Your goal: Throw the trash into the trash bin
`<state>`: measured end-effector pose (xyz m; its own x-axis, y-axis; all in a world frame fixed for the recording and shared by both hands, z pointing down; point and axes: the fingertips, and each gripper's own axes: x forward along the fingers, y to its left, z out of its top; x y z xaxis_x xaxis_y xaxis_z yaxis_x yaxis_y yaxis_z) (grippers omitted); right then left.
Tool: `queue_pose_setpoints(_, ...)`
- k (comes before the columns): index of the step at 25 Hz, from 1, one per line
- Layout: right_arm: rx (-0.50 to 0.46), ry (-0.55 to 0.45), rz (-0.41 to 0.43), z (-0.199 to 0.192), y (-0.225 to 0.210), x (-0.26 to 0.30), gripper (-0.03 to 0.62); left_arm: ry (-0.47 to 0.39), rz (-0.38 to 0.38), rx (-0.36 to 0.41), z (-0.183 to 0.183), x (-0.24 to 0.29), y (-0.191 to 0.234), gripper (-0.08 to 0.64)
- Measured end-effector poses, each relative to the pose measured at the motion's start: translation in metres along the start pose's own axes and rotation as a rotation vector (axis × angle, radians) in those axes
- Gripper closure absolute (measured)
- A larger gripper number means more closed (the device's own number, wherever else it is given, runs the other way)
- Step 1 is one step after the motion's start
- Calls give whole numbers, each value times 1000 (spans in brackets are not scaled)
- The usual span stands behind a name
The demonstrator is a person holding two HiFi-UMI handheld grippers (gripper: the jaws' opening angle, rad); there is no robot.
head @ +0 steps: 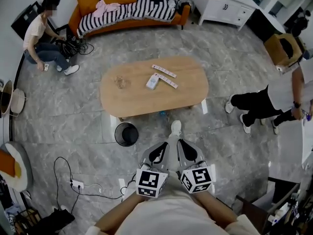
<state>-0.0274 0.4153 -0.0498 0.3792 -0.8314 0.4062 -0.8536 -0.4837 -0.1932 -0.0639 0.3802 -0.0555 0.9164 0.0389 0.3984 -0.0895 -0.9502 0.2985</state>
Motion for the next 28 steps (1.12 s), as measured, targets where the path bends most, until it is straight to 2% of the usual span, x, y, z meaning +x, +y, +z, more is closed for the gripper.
queue_pose_setpoints(2,-13,8,14,9,-16,18,569,32,-14,-16,4,20,6,560)
queue_pose_setpoints(5,-7,30,43,20,-41,51,569,61,13,-11,10,47,22,560)
queue_pose_setpoints(14,-64,133,201,56,-100,162,569,57,215,-82,62,131,86,560)
queue_pose_setpoints(21,-150,229,302,46,-145,226,544,101,332,-127,70,193,123,560)
queue_pose_setpoints(28,-208,297,351,15,-174,291,512,145,343,-127,51,248,154,560)
